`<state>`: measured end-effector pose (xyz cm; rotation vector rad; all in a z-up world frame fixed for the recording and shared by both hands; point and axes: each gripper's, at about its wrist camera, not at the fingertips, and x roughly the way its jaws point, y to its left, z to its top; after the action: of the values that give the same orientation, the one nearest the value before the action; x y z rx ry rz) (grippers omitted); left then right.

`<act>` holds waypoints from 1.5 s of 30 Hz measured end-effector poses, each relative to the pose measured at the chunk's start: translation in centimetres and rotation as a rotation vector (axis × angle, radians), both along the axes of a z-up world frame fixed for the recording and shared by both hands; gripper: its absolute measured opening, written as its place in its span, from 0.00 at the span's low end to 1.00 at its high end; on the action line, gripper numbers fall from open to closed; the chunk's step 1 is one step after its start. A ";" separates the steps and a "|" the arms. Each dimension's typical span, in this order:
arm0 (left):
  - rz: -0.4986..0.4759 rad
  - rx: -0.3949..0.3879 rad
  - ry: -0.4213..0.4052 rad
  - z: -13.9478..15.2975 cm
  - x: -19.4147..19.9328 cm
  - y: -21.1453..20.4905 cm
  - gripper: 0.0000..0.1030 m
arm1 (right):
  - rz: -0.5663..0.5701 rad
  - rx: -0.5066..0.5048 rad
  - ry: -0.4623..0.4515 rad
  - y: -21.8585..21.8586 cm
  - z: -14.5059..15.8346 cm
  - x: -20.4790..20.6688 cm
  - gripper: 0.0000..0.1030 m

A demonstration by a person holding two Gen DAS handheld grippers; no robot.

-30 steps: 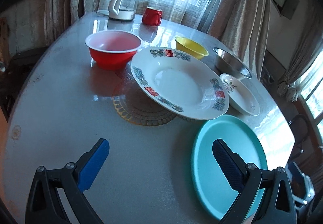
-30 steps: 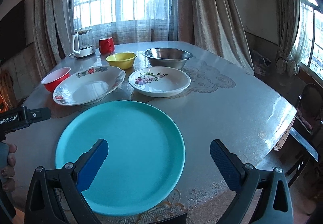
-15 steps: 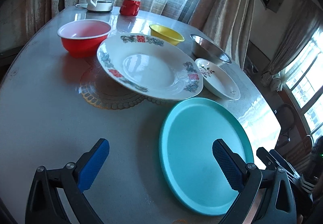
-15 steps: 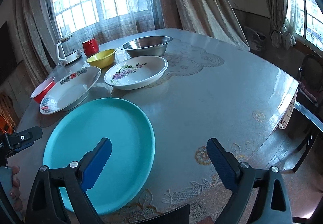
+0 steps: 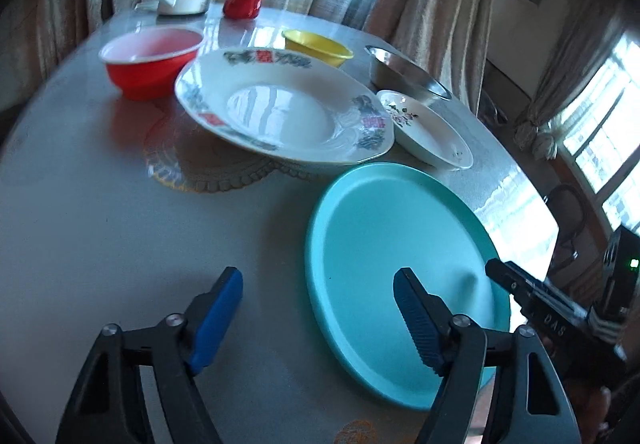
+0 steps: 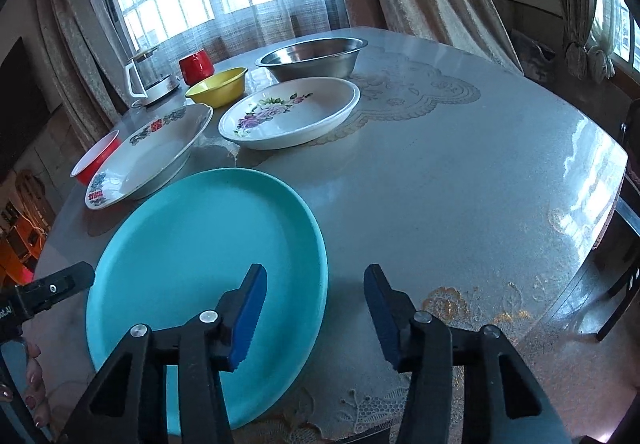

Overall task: Organize plates and bowls
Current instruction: 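Close the left gripper on the rim of the red-character plate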

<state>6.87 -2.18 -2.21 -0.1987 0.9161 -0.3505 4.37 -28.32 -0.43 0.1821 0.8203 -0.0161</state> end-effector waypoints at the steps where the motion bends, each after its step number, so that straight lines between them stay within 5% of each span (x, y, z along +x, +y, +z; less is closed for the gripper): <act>1: -0.019 0.014 -0.004 -0.1 -0.1 -0.4 0.59 | 0.000 -0.002 0.002 0.0 0.0 0.1 0.43; 6: -0.072 0.123 -0.040 -0.3 -0.4 -2.4 0.32 | 0.004 -0.030 0.005 -0.3 -0.1 0.5 0.18; 9: -0.072 0.130 -0.041 -0.3 0.0 -2.8 0.31 | 0.000 -0.005 0.009 -0.9 -0.1 0.8 0.11; 18: -0.066 0.138 -0.012 -0.1 1.4 -4.3 0.31 | -0.039 0.019 0.012 -2.3 0.0 1.7 0.13; 20: -0.058 0.121 -0.008 -0.2 1.4 -4.0 0.34 | -0.044 0.040 0.009 -2.4 0.0 1.5 0.16; 25: -0.023 0.085 -0.020 0.5 0.8 -2.6 0.68 | -0.102 0.069 -0.029 -3.5 0.4 0.7 0.28; 33: 0.082 0.028 -0.045 1.4 1.1 0.7 0.81 | -0.149 0.114 -0.109 -4.2 2.3 -0.2 0.32; 45: 0.247 -0.093 -0.095 2.2 5.3 5.9 0.91 | -0.010 0.134 -0.106 0.7 4.1 2.2 0.38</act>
<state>12.16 3.71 -0.03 -0.3743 0.7724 -0.1716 6.57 -27.67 3.67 0.3114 0.7151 0.0387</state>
